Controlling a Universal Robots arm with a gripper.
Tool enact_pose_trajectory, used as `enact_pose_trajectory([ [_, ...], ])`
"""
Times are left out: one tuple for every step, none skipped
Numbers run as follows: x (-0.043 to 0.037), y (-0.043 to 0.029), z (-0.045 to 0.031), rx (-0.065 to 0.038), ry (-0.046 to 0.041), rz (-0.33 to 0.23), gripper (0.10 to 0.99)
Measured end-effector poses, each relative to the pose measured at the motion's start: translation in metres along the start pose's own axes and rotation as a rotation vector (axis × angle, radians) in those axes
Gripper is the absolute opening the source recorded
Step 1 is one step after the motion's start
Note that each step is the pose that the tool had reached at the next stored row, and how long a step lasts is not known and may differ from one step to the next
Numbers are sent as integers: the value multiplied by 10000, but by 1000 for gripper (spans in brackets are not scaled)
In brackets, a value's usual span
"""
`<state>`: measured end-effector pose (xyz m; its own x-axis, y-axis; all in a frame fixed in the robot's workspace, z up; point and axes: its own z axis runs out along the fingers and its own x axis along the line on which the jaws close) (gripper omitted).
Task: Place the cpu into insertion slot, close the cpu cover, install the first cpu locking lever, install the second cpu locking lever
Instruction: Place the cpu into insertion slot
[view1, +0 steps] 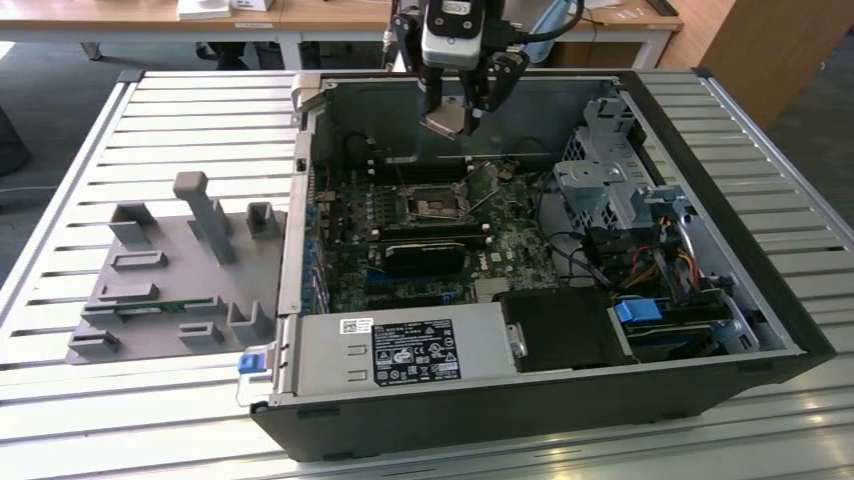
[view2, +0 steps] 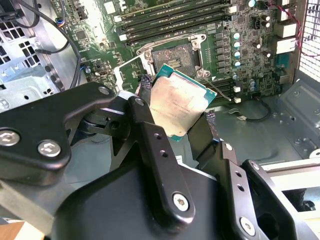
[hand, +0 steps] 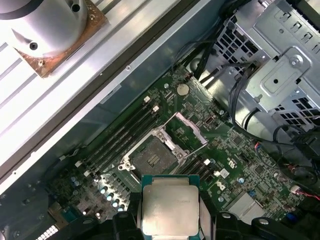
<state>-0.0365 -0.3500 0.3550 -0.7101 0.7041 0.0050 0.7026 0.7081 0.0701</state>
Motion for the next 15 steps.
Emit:
enact_pose_trajectory([
  [0,0,5,5,-3,1,541],
  [0,0,12,9,-8,3,541],
  [0,-1,17,27,-27,7,541],
  [0,-1,20,42,-41,10,541],
  [0,-2,22,44,-42,12,541],
  [0,-2,25,44,-44,23,541],
  [0,-2,27,44,-46,44,541],
  [0,-2,29,44,-47,67,541],
  [0,-2,31,44,-49,86,541],
  [0,-2,32,44,-50,108,541],
  [0,-2,33,44,-52,140,541],
  [0,-2,34,44,-55,180,541],
  [0,-2,35,44,-58,213,541],
  [0,-2,36,44,-60,249,541],
  [0,-2,37,43,-63,293,541],
])
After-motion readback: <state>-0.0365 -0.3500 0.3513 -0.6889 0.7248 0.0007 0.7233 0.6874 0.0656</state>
